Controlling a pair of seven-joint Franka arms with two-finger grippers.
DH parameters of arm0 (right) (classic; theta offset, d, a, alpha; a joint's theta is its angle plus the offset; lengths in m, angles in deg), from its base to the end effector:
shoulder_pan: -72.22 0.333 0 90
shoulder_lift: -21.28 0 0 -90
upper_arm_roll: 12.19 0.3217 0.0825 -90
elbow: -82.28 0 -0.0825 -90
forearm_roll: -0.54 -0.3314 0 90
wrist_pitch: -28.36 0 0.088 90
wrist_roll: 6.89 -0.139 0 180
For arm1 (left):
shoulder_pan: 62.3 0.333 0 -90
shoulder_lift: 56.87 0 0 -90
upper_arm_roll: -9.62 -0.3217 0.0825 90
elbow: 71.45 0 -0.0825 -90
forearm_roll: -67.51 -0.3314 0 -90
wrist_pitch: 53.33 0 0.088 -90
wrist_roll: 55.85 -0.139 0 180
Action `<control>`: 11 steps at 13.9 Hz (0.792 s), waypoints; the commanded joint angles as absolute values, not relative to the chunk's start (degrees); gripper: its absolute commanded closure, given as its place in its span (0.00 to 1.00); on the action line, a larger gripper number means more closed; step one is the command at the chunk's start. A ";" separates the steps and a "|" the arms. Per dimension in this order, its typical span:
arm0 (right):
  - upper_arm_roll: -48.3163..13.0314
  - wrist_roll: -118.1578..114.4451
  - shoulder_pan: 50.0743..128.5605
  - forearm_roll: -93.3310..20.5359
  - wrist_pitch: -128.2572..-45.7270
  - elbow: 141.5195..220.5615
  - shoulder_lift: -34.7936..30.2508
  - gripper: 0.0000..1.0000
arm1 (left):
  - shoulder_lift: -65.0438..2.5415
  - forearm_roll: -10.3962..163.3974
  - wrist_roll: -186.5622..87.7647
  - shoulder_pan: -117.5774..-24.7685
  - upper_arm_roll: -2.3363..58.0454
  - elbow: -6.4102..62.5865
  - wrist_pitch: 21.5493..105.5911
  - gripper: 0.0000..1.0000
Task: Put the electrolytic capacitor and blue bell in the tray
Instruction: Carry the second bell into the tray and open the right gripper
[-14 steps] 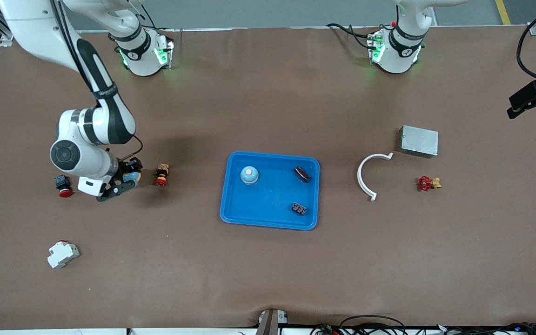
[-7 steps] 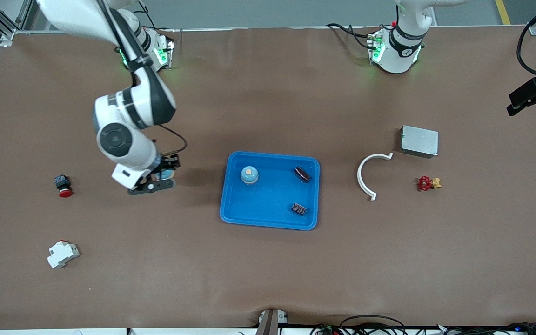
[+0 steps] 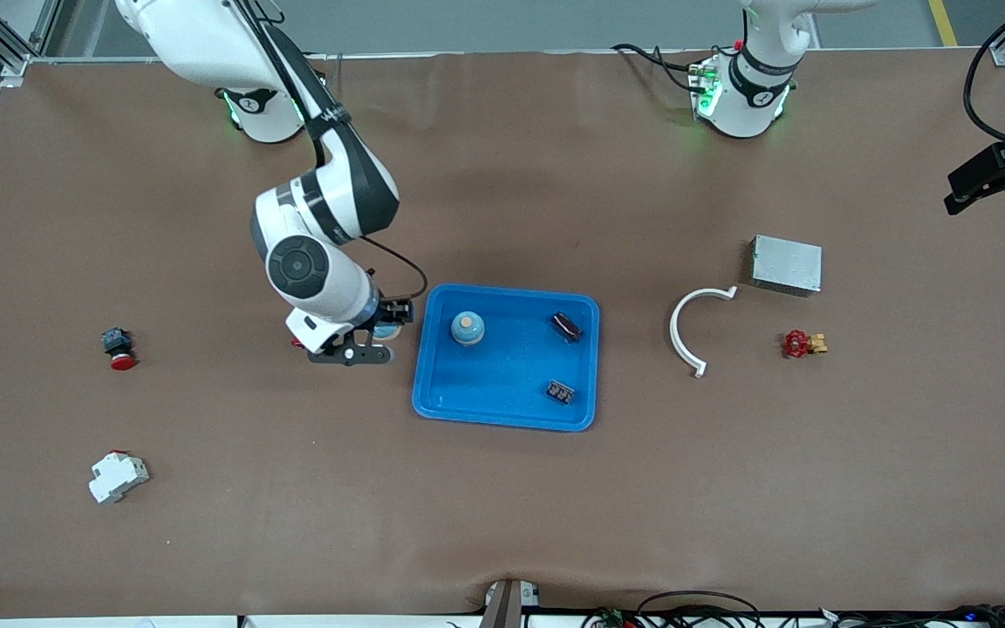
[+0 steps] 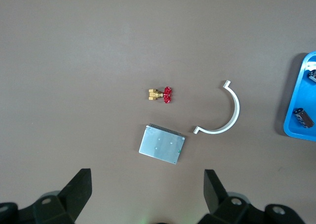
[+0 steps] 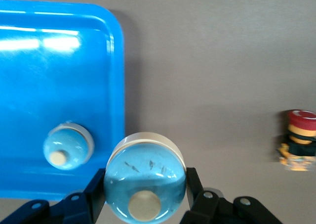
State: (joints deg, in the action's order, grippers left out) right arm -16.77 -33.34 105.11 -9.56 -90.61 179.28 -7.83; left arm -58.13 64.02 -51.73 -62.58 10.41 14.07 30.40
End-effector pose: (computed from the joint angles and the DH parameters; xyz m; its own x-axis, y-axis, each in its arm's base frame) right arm 0.5331 0.3084 0.2977 0.9860 -0.0512 -0.1586 -0.0577 -0.9977 -0.0367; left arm 0.4837 -0.0001 0.6321 0.9982 0.0597 -0.0047 0.0593 -0.9964 -0.0614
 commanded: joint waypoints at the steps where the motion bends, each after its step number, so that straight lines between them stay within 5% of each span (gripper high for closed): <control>1: -17.38 -37.47 107.37 -10.63 -89.85 171.16 -14.56 0.91 | -59.42 65.13 -51.54 -62.56 10.67 14.86 29.99 0.00; 11: -17.38 -39.50 108.17 -13.00 -91.25 159.72 -24.15 0.92 | -59.42 65.76 -48.91 -62.47 10.58 14.16 30.08 0.00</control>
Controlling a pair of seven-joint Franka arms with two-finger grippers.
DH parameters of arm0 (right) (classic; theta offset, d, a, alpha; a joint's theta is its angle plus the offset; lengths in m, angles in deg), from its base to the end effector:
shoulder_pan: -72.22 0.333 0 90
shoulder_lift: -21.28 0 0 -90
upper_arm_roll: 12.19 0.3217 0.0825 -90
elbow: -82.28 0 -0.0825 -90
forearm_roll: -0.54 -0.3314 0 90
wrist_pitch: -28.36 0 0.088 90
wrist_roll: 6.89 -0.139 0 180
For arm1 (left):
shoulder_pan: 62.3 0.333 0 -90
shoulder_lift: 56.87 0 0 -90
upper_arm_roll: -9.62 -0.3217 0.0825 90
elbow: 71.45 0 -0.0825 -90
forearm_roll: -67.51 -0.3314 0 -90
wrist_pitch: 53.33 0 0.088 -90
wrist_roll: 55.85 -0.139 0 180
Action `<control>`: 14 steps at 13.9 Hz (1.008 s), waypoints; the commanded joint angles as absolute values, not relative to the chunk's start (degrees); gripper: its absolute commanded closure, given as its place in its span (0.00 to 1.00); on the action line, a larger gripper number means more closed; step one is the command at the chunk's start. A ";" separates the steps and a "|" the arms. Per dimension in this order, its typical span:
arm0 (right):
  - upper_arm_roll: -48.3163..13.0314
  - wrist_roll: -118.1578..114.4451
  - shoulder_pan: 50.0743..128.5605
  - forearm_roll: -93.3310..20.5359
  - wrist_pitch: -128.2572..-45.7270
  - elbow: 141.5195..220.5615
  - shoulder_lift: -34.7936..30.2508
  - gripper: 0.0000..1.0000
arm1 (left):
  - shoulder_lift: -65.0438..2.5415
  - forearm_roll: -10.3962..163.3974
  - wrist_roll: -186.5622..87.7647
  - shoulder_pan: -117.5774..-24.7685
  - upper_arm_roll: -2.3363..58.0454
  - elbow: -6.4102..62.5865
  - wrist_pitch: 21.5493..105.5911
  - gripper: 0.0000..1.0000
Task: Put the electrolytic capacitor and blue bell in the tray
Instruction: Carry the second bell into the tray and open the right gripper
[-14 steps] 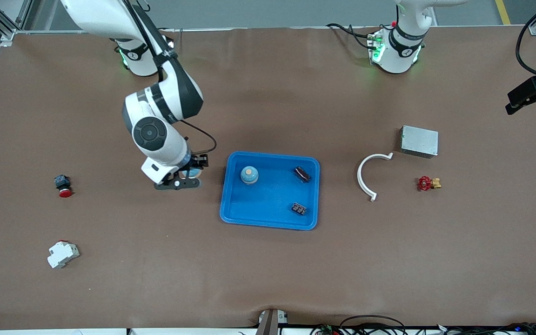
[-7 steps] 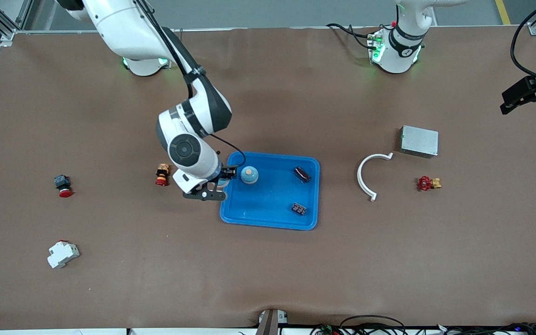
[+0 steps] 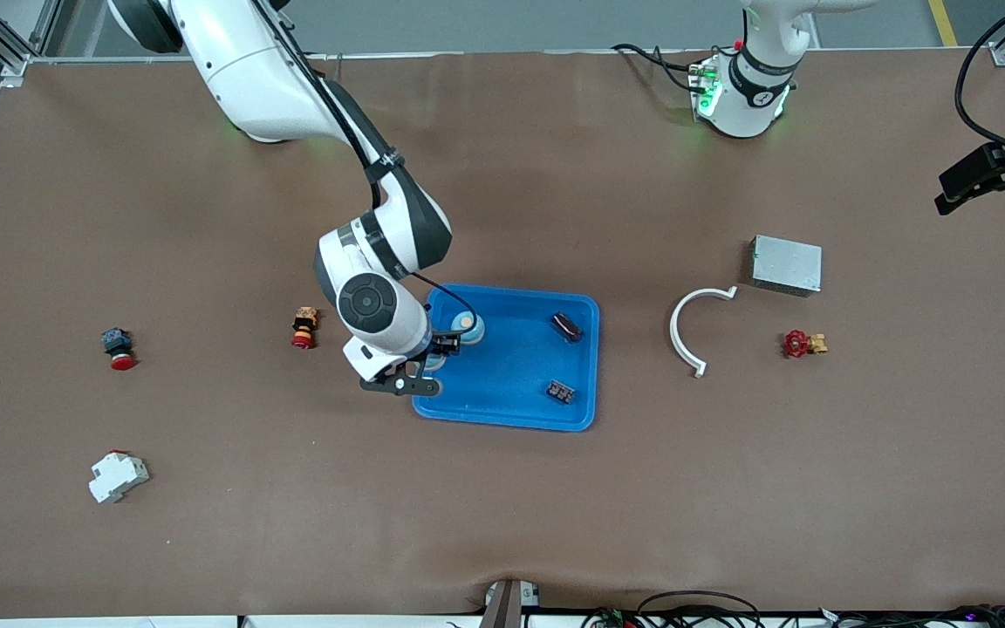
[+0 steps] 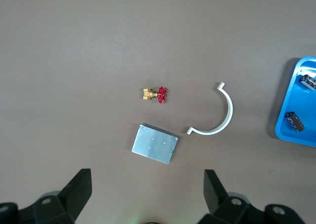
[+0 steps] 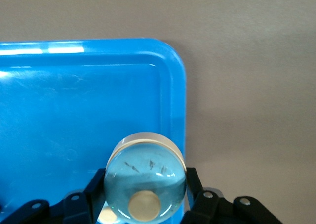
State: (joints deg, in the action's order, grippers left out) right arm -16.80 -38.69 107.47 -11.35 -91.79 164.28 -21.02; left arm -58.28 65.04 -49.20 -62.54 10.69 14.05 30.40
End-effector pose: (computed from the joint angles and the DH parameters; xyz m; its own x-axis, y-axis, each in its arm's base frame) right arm 0.5688 0.3665 0.2535 0.9864 -0.1070 -0.1246 -0.1152 -0.9915 -0.0606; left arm 0.4828 -0.0048 0.6334 0.9952 0.0977 -0.0011 0.0975 -0.9943 -0.0438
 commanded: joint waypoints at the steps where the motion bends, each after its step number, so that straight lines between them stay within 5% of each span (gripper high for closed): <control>1: -17.38 -39.50 108.34 -13.09 -92.47 159.54 -24.68 0.92 | -59.33 65.66 -48.91 -62.56 10.67 14.16 30.08 0.00; 14: -17.38 -39.06 110.19 -13.09 -98.37 158.57 -29.17 0.92 | -59.33 65.66 -49.17 -62.74 10.67 13.81 30.25 0.00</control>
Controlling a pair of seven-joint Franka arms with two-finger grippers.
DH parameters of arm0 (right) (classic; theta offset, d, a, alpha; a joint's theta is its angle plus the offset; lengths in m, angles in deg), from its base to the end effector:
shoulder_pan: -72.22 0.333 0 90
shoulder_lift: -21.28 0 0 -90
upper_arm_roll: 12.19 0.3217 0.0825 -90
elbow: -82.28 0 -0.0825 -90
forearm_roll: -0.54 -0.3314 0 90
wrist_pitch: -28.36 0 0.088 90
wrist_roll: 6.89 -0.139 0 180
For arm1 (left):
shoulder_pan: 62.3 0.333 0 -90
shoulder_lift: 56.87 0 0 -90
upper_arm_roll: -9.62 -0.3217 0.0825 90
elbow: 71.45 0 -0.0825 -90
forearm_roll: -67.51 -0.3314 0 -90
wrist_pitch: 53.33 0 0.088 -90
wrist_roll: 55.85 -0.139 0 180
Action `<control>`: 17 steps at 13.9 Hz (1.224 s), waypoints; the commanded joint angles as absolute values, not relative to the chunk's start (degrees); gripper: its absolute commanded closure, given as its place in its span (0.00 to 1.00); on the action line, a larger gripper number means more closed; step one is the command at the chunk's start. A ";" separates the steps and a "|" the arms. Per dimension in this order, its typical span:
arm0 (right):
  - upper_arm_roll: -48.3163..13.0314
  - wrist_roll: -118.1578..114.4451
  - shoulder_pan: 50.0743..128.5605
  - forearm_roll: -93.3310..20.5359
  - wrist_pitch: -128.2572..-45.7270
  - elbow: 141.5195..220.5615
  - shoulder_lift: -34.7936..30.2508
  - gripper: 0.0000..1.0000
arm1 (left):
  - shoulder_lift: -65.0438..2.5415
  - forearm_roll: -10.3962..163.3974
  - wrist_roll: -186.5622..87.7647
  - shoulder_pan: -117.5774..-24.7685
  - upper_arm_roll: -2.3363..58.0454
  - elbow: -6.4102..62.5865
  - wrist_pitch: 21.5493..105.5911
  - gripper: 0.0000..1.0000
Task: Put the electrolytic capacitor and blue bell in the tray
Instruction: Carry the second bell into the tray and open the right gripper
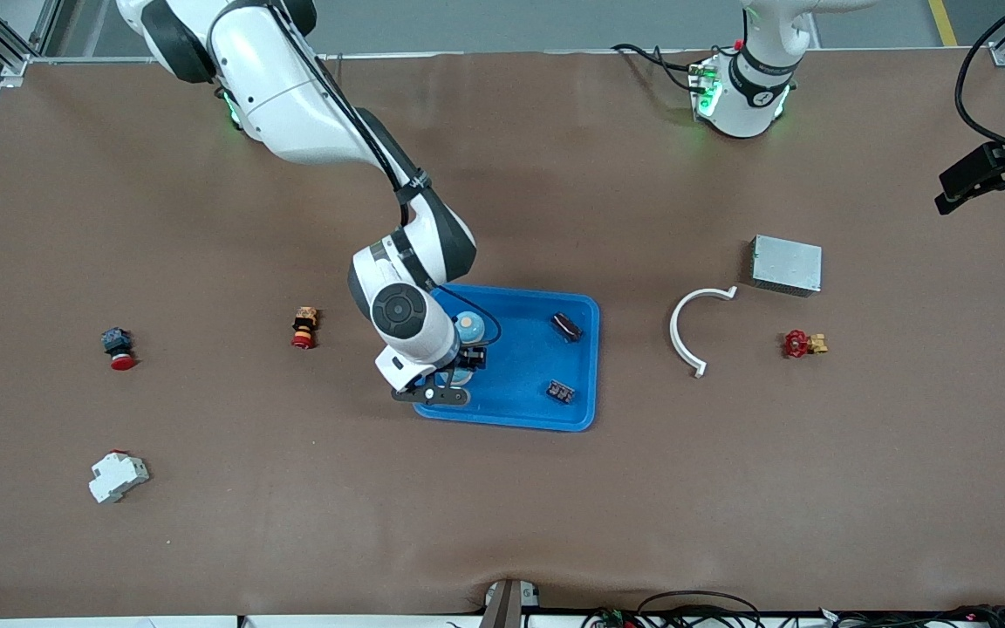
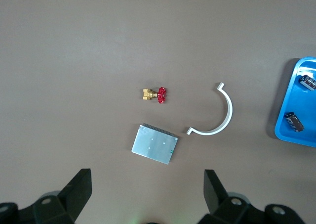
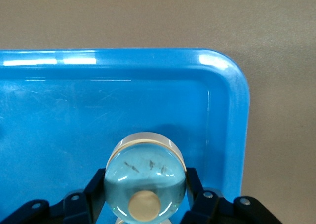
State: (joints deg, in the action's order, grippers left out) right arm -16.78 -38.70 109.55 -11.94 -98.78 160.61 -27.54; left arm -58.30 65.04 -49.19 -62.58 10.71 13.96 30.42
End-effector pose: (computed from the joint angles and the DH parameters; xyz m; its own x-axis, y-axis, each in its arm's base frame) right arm 0.5749 0.3984 0.2110 0.9945 -0.0846 -0.0615 -0.0902 -0.9914 -0.0952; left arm 0.4828 -0.0053 0.6342 0.9953 0.0968 0.0011 0.0967 -0.9944 -0.0435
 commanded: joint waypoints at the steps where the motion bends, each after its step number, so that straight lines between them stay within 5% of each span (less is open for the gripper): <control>1: -17.38 -38.97 110.27 -13.09 -98.63 158.57 -29.43 0.92 | -59.25 65.58 -49.17 -62.91 10.76 13.81 30.25 0.00; 4: -17.38 -38.62 110.45 -13.09 -98.81 158.57 -29.69 0.88 | -59.16 65.49 -48.73 -62.83 12.16 13.81 30.25 0.00; 7: -17.38 -38.53 110.63 -13.09 -99.43 158.66 -29.87 0.66 | -59.07 65.40 -48.73 -62.91 12.25 13.98 30.17 0.00; 9: -17.38 -38.53 110.63 -13.09 -99.43 158.75 -29.78 0.34 | -59.07 65.49 -48.73 -63.00 12.25 13.89 30.17 0.00; 10: -17.38 -38.53 110.63 -13.00 -99.34 158.75 -29.78 0.02 | -59.24 65.49 -48.73 -62.91 12.51 14.07 29.99 0.00; 14: -17.38 -38.44 110.63 -12.74 -97.85 158.75 -27.95 0.00 | -59.25 65.49 -48.64 -62.65 12.78 13.89 29.82 0.00; 17: -17.64 -38.53 110.36 -12.65 -86.29 158.66 -21.46 0.00 | -58.98 66.10 -48.56 -62.56 12.78 13.72 30.17 0.00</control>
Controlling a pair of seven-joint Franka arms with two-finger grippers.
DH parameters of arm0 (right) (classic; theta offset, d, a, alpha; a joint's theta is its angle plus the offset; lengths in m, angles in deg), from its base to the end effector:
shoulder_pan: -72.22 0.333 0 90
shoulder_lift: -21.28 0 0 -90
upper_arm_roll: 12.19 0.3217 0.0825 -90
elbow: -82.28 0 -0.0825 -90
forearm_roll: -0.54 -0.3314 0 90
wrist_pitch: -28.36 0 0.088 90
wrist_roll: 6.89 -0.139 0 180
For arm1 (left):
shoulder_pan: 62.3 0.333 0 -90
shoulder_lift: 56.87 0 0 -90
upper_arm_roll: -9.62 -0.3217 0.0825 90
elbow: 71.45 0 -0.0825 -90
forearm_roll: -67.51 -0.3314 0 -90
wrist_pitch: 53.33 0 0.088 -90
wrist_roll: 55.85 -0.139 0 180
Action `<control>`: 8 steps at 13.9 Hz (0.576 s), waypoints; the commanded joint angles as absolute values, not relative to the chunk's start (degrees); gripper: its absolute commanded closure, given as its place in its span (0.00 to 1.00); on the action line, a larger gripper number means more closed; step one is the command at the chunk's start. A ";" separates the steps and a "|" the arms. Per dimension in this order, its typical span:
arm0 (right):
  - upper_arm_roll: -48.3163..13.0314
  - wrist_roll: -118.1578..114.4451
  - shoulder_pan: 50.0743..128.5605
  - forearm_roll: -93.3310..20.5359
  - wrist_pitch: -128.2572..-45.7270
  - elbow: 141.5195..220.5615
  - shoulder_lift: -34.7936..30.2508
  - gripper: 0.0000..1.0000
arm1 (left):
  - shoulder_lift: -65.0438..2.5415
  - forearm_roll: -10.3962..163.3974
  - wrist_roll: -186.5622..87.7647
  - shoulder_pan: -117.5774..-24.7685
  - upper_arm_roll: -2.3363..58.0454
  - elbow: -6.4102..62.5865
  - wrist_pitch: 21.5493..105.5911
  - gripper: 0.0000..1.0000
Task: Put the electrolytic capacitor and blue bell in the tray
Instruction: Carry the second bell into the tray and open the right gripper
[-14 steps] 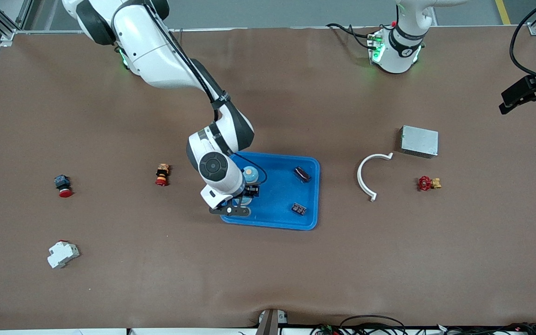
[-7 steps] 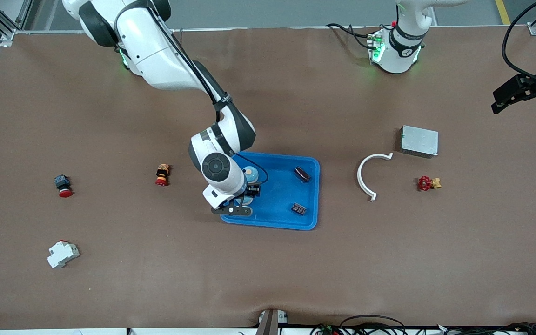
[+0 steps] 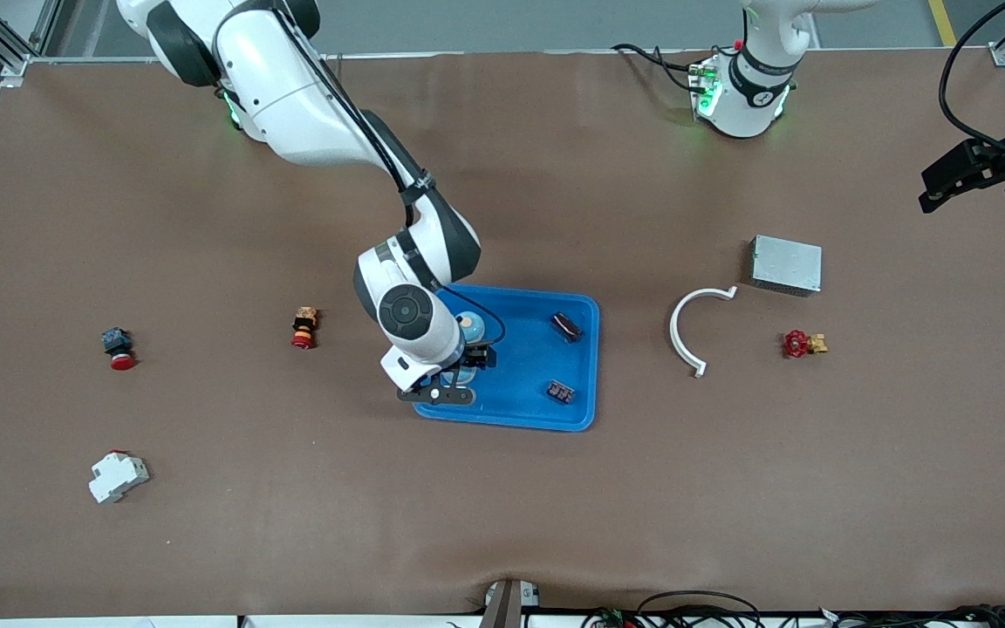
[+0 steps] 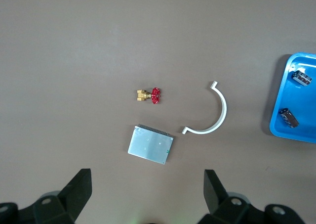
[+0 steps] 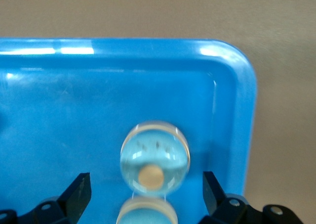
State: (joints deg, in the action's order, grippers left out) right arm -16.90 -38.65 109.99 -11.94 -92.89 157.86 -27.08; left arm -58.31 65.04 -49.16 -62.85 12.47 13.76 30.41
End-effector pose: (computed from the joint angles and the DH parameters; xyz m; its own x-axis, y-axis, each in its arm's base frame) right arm 0.5696 0.4048 0.2274 0.9925 -0.0640 -0.1040 -0.0721 -0.9945 -0.0759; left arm 0.4823 -0.0226 0.6357 0.9981 0.0620 0.0047 0.0621 -0.9971 -0.0438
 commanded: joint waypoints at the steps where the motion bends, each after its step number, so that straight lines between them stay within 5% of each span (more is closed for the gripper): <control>1: -17.73 -38.79 109.93 -12.56 -82.16 158.66 -18.56 0.00 | -59.07 66.19 -48.55 -62.56 12.78 13.72 30.17 0.00; 8: -17.91 -38.53 105.45 -12.30 -57.17 159.10 -3.34 0.00 | -59.16 66.28 -48.64 -62.47 12.69 13.72 30.17 0.00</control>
State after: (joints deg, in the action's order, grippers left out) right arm -18.38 -38.66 106.79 -11.94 -59.37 156.58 -6.29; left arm -58.32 65.07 -49.16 -62.84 12.48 13.60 30.41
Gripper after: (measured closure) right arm 0.000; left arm 0.000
